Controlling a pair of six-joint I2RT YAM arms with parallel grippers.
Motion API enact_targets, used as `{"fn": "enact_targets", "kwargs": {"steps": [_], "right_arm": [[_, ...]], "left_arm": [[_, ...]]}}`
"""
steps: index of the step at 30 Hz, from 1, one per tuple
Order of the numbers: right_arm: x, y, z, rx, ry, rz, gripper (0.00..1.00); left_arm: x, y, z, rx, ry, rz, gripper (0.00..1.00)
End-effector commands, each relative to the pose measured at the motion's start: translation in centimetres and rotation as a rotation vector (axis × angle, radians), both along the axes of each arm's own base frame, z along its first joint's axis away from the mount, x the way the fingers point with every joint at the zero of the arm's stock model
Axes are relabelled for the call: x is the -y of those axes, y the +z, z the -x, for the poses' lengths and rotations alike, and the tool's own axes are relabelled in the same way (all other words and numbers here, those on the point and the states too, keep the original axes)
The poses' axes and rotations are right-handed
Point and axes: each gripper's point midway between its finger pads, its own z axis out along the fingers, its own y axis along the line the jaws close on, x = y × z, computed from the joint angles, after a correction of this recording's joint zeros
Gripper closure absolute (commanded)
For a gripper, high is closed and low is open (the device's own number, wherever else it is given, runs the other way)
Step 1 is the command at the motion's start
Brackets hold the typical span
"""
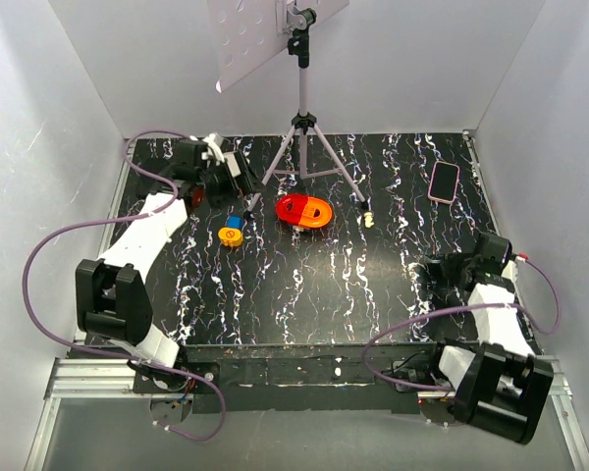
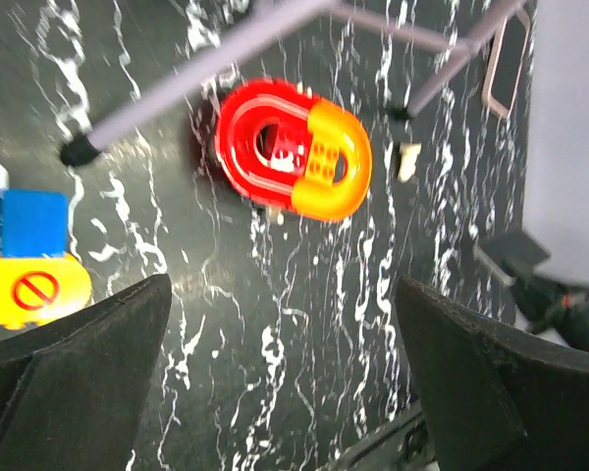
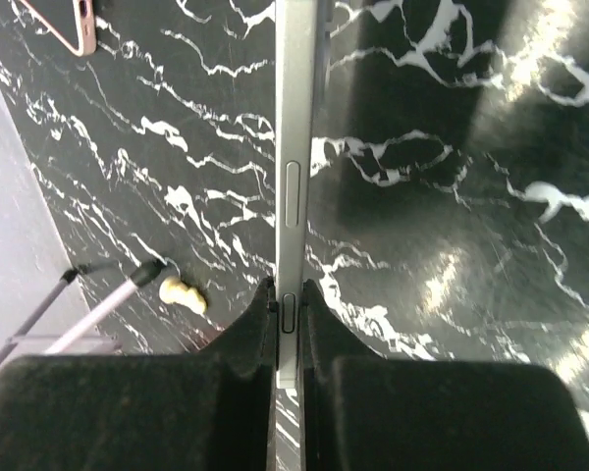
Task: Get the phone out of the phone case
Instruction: Place the phone at the center of the board.
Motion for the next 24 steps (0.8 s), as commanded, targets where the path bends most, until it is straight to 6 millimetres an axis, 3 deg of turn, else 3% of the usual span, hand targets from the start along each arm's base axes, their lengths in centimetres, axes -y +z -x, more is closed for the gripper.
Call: {"fn": "enact_targets", "kwargs": {"steps": [1, 8, 13, 15, 16, 17, 19, 20, 24], "right_arm": [[2.3, 2.7, -5.1, 0.188, -0.072, 0.024, 0.99], [4.0, -0.4, -6.6, 0.114, -0.157, 0.009, 0.99], [2.8, -2.0, -6.9, 0.085, -0.108, -0.049, 0.99], [2.4, -2.4, -6.1, 0.038, -0.080, -0.045, 0.78], [2.5, -1.8, -6.1, 0.034, -0.057, -0.018, 0.61], [2.4, -2.3, -4.7, -0.050, -0.036, 0.002, 0.46], [2.4, -1.7, -3.4, -0.128, 0.003, 0.041, 0.28], [2.6, -1.6, -2.8, -0.162, 0.015, 0.064, 0.21], [4.2, 0.1, -1.5, -0.222, 0.063, 0.210, 0.17]], "left_arm": [[1.9, -0.7, 2.0, 0.022, -0.121, -0.025, 0.02], [3.6, -1.1, 2.7, -0.002, -0.185, 0.024, 0.02], [4.0, -0.8, 2.8, 0.000, -0.198, 0.048, 0.02], [4.2, -0.8, 2.9, 0.002, -0.209, 0.059, 0.02], [4.3, -0.5, 3.0, 0.008, -0.214, 0.064, 0.02], [4.3, -0.4, 3.0, 0.010, -0.217, 0.065, 0.02], [4.3, -0.1, 3.0, 0.022, -0.216, 0.067, 0.02], [4.4, 0.0, 3.0, 0.024, -0.222, 0.072, 0.02], [4.7, -0.2, 3.1, 0.013, -0.241, 0.083, 0.02]]}}
